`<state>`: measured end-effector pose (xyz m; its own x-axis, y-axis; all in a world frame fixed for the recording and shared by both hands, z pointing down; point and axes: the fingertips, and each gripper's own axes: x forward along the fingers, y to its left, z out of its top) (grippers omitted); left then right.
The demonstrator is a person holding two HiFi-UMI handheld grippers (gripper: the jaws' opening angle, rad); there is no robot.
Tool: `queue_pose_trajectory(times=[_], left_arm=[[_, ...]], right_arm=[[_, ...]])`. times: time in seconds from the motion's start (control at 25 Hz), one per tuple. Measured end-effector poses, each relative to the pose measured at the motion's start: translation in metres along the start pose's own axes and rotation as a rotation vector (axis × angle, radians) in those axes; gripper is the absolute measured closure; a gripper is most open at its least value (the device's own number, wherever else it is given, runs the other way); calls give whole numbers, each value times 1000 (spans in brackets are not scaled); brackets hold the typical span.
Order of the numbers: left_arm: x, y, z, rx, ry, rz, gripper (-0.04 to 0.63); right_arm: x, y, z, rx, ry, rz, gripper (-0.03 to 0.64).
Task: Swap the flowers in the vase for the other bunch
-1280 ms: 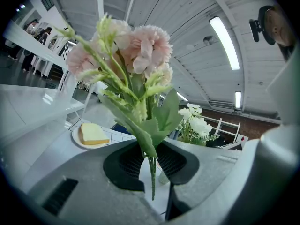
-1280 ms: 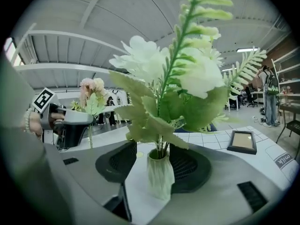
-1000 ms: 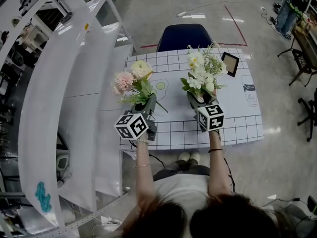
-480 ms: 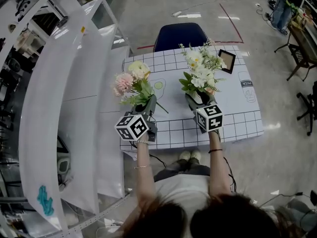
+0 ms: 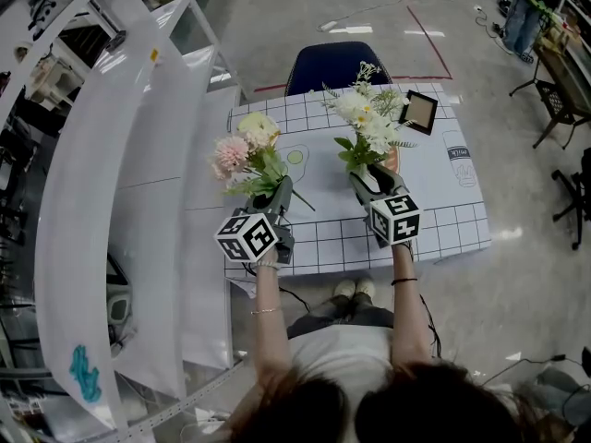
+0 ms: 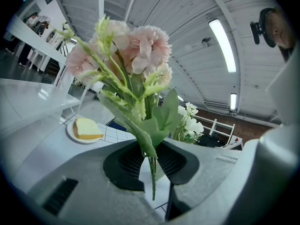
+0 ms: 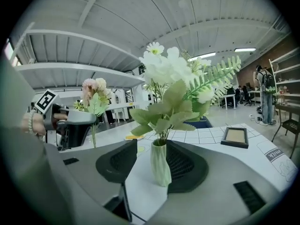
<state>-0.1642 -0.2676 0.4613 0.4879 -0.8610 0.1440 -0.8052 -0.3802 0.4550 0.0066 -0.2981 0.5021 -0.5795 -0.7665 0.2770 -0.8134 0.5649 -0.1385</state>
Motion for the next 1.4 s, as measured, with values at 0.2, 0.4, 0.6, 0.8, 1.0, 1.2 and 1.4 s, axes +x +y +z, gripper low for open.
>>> queue_pose_trajectory(times=[0.2,0.4,0.6,0.8,1.0,1.2,1.4], left_arm=[[5,-11,-1,10,7,-37,518],[11,-24,-2,24,19,-78,518],[9,-30,-8,34,23,-89,518],[7,-30,-9,35,19,-92,518],[5,-32,-3,41,3,-95,518],[1,-31,2,75,3,-92,518],[-2,-30,6,86,-12,-90,518]], right_arm=[[-10,-5,4,19,0,42,467],[-21,1,5,52,-10,99,547],[-28,17,12,93,-39,169,566],[-34,29,21,105,-72,211,581],[-39,33,32,121,-107,241,592],[-42,36,36,117,-126,254,601],[-44,39,39,111,-135,268,606]])
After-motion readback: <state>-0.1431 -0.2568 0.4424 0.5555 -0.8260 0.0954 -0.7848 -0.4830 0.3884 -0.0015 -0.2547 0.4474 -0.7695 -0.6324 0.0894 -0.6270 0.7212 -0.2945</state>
